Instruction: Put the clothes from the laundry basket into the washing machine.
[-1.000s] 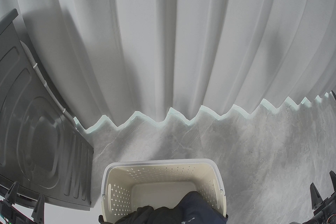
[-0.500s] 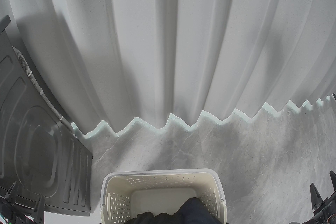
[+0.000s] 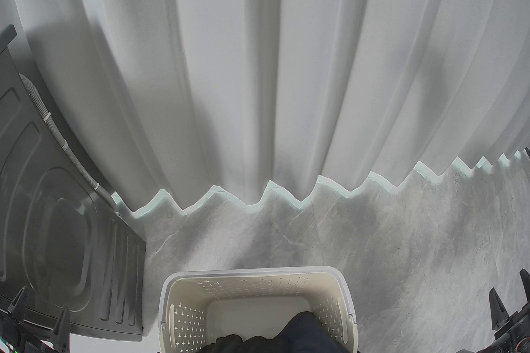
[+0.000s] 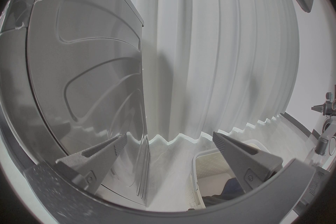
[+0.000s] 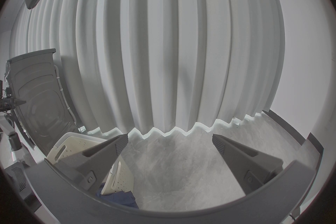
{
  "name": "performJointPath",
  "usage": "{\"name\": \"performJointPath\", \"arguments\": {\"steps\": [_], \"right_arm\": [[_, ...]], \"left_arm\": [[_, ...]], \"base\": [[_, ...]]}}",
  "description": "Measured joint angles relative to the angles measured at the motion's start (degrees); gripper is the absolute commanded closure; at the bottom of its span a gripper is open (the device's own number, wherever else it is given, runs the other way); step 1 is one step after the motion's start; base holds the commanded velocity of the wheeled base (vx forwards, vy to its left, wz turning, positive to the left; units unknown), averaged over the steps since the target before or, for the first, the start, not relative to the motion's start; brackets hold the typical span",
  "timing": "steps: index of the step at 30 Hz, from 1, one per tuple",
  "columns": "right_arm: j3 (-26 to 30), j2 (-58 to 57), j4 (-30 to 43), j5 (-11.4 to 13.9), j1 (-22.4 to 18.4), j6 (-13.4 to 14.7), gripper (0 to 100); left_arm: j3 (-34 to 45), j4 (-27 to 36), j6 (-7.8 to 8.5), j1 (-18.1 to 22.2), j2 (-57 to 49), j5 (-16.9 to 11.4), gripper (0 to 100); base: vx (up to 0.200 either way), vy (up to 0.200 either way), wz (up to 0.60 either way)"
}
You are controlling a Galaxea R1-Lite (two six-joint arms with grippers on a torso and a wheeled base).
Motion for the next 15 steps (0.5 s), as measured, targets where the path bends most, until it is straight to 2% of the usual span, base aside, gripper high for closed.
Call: {"name": "performJointPath", "arguments": {"steps": [15], "right_arm": [[0.0, 0.0, 0.0, 0.0, 0.0, 0.0, 0]], "left_arm": [[0.0, -0.02, 0.0, 0.02, 0.0, 0.02, 0]], "base": [[0.0, 0.0, 0.0]]}}
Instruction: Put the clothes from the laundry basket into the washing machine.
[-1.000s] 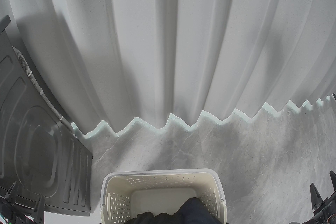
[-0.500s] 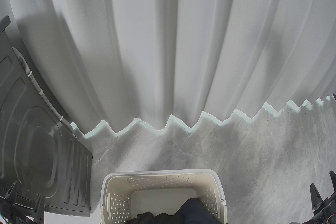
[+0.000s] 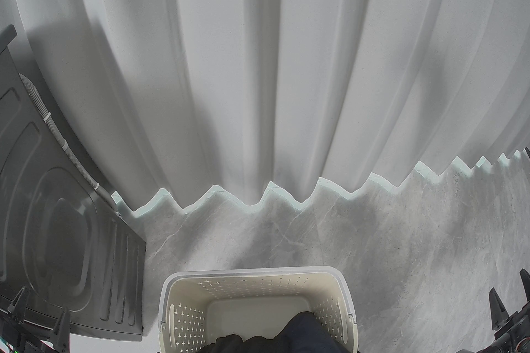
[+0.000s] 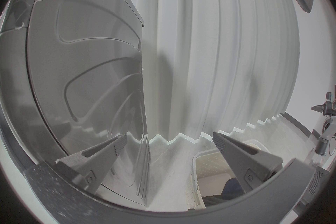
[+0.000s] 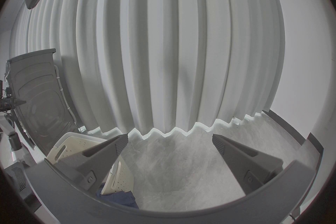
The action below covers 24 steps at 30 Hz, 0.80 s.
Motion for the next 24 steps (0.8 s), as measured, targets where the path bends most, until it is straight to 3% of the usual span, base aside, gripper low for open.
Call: {"name": "performJointPath", "arguments": {"steps": [24], "right_arm": [[0.0, 0.0, -0.02, 0.02, 0.02, 0.0, 0]], "left_arm": [[0.0, 0.05, -0.09, 0.0, 0.0, 0.0, 0]], "base": [[-0.2, 0.0, 0.0]]}}
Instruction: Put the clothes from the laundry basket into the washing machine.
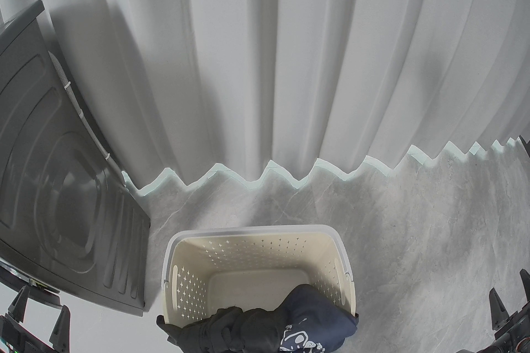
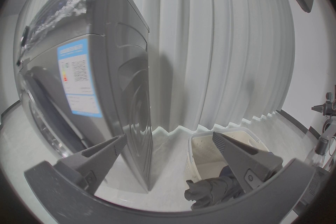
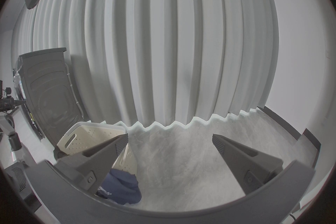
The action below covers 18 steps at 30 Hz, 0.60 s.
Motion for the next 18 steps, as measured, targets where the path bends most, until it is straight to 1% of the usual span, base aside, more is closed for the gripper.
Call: {"name": "performJointPath", "arguments": {"steps": [18], "right_arm": [[0.0, 0.0, 0.0, 0.0, 0.01, 0.0, 0]], "left_arm": [[0.0, -0.02, -0.02, 0.04, 0.0, 0.09, 0]], "base": [[-0.2, 0.0, 0.0]]}}
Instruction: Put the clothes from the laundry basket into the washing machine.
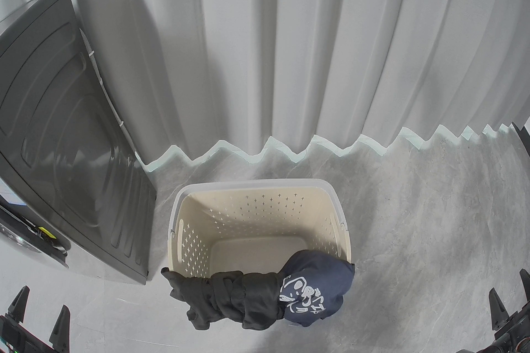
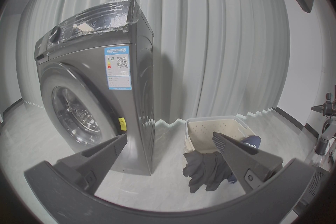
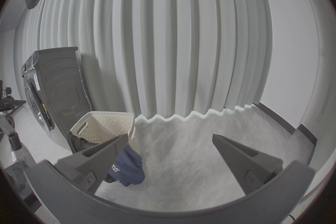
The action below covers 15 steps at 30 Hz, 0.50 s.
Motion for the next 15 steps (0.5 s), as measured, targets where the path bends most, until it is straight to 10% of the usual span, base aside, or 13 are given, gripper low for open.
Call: {"name": "performJointPath", "arguments": {"steps": [15], "right_arm": [[0.0, 0.0, 0.02, 0.0, 0.02, 0.0, 0]], "left_arm": [[0.0, 0.02, 0.0, -0.02, 0.0, 0.0, 0]], "base": [[-0.2, 0.0, 0.0]]}}
